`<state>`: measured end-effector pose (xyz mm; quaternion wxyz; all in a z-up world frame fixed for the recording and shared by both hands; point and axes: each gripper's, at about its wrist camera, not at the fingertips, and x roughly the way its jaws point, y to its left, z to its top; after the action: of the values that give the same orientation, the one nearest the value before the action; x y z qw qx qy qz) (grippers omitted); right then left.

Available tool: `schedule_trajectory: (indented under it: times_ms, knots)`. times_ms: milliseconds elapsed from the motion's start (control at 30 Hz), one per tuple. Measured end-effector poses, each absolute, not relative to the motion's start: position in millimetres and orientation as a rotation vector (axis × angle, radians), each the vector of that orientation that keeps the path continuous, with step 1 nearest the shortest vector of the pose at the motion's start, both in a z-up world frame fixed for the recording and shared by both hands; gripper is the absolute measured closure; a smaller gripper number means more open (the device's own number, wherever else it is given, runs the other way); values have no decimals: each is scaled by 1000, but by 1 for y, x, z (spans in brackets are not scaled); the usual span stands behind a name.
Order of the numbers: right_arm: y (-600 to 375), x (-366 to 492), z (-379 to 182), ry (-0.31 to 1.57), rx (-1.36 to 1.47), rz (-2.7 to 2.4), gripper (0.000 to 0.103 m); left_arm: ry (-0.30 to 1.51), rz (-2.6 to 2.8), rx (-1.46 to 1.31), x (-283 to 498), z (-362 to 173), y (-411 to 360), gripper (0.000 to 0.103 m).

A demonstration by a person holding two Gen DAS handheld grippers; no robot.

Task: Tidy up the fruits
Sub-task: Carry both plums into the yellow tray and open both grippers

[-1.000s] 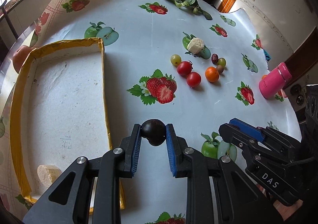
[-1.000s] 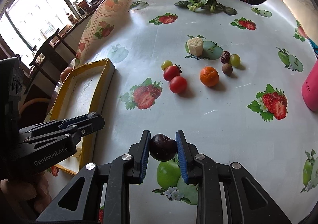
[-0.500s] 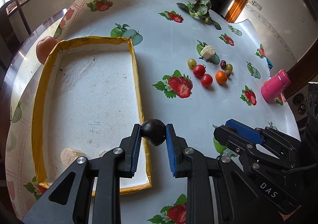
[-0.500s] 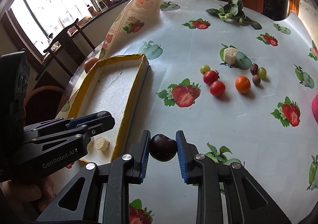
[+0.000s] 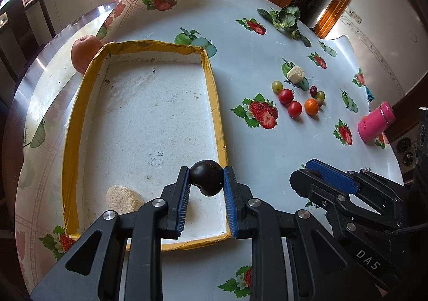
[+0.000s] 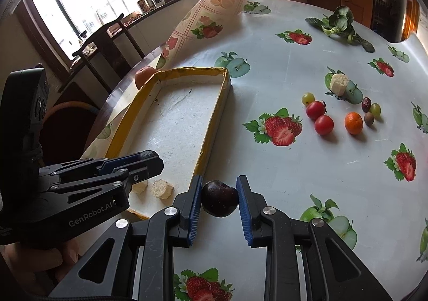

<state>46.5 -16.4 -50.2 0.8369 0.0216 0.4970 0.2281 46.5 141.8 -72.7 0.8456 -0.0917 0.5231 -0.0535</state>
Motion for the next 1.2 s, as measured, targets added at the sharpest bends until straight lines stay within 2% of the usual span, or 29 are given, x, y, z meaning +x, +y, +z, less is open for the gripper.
schedule_trajectory:
  times_ms: [600,1200]
  knots:
    - [42,53,-61,1073,-13,583,77,1117,-7,-253,54,-86,204,81]
    - [103,72,-113,1158,-143,661,77,1203,13,-268,83,-124,218,81]
